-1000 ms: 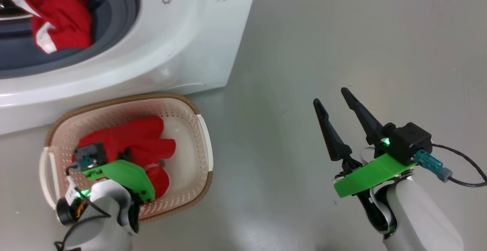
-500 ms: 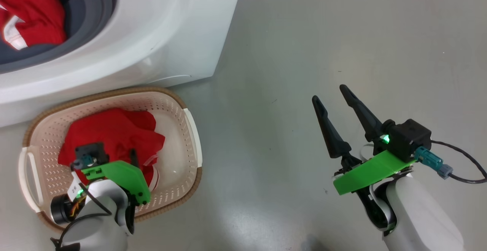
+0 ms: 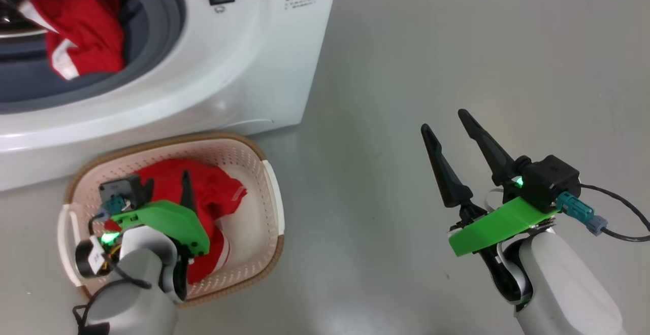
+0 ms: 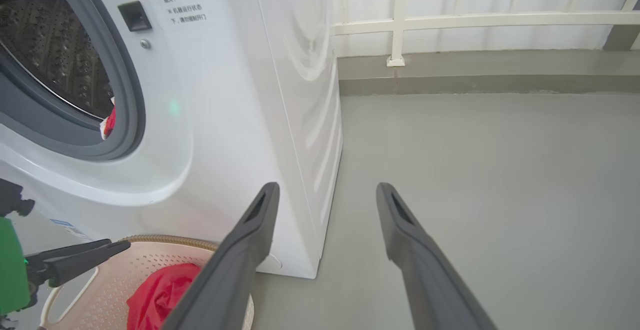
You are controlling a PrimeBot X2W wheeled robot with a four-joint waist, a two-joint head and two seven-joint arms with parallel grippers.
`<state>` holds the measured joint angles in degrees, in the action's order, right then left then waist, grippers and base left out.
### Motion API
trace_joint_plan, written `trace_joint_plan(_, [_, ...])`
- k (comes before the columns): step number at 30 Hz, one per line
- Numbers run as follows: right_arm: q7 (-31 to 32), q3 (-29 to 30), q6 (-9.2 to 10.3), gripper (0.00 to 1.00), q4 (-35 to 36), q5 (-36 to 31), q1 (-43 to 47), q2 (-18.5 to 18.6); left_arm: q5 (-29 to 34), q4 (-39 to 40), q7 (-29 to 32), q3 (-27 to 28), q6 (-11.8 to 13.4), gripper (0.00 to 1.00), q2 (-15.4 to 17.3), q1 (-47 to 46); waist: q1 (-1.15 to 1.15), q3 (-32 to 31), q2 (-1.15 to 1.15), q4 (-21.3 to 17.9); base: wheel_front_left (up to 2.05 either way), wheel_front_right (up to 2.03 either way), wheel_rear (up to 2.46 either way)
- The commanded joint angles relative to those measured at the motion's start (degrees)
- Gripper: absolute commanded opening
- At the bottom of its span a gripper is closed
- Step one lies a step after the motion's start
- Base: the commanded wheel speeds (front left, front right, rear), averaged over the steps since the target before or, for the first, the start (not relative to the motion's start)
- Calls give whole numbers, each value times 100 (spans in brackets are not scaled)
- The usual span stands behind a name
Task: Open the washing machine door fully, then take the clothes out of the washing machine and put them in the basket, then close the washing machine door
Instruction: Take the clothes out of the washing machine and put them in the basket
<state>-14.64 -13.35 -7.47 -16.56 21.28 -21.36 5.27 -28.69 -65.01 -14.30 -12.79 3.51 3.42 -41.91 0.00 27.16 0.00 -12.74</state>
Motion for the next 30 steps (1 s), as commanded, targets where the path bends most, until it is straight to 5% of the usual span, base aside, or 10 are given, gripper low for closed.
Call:
trace_joint_plan(1, [-36, -68, -2, 100, 110, -83, 123, 59, 96, 371, -67, 212, 28, 100, 152, 328, 0, -253, 0, 145, 0, 0, 0])
trace_joint_plan(20, [-36, 174, -2, 100, 59, -386, 541, 183, 994, 3034, -69, 885, 325, 100, 42, 2170, 0, -1478, 0, 399, 0, 0, 0])
trace_joint_plan(30, [-36, 410, -2, 100, 250, -572, 891, 170, 1120, 4416, -70, 1038, 218, 100, -31, 2851, 0, -1926, 0, 499, 0, 0, 0])
